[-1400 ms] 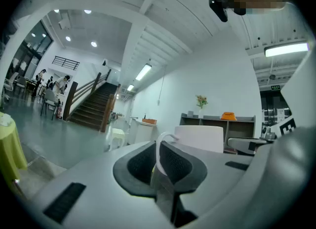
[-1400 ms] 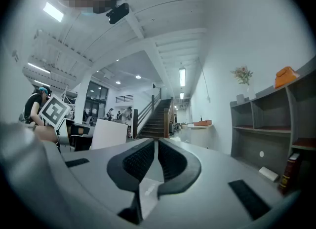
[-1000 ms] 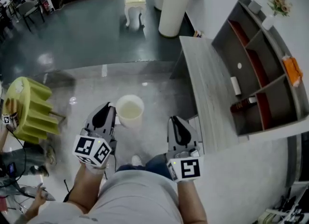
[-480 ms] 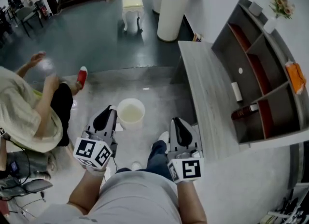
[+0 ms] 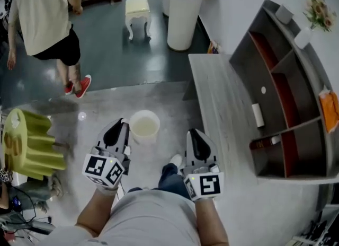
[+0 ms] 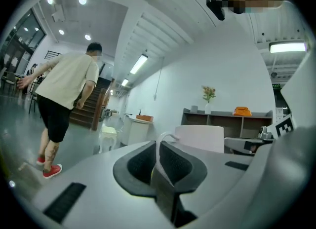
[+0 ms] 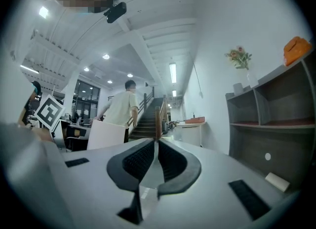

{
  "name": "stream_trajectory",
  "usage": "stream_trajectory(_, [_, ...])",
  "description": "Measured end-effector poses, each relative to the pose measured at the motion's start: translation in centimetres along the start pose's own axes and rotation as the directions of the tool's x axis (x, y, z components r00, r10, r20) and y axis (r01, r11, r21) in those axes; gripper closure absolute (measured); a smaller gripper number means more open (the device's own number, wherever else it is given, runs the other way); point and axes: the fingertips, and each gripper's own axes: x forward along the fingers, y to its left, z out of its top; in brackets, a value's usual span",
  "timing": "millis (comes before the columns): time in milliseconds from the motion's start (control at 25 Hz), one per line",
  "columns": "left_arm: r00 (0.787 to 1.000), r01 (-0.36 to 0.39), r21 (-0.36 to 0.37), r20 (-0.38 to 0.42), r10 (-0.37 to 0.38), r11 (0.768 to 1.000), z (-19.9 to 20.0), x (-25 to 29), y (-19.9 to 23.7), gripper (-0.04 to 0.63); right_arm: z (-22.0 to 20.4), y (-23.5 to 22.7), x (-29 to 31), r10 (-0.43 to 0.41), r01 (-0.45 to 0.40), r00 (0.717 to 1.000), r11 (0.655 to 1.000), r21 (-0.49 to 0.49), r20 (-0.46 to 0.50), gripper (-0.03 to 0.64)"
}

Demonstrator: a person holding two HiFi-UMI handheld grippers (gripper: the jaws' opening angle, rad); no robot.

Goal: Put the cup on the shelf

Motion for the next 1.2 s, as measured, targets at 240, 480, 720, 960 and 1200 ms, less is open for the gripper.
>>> stream_trajectory(240, [1.0,0.026,0.004,-0.003,-0.026,1.0,1.2,8.7,-2.3,0.56,1.3,-7.9,3.6,-0.037,0.037,0.999,0.999,-0.003,0.016,0.58])
stream_trajectory(480, [0.997,0.079,0.015,-0.029,-0.078,0.997,1.3,16.1,-6.1,0.56,2.1,-14.9,4.7,-0.096,0.095,0.994,0.995,0.021,0.044,0.581])
stream_trajectory(720, [0.986,0.152,0.035,-0.071,-0.149,0.988,0.7,21.3,-11.0,0.559,2.0,-20.3,3.4,-0.187,0.184,0.981,0.981,0.052,0.058,0.581])
stream_trajectory(960, [0.965,0.244,0.043,-0.11,-0.239,0.969,-0.2,25.5,-15.3,0.559,1.8,-23.5,1.8,-0.293,0.289,0.955,0.954,0.083,0.048,0.581])
stream_trajectory(1200, [0.93,0.355,0.075,-0.127,-0.344,0.932,0.6,30.7,-20.3,0.558,1.3,-26.0,0.4,-0.387,0.384,0.922,0.919,0.085,0.023,0.581])
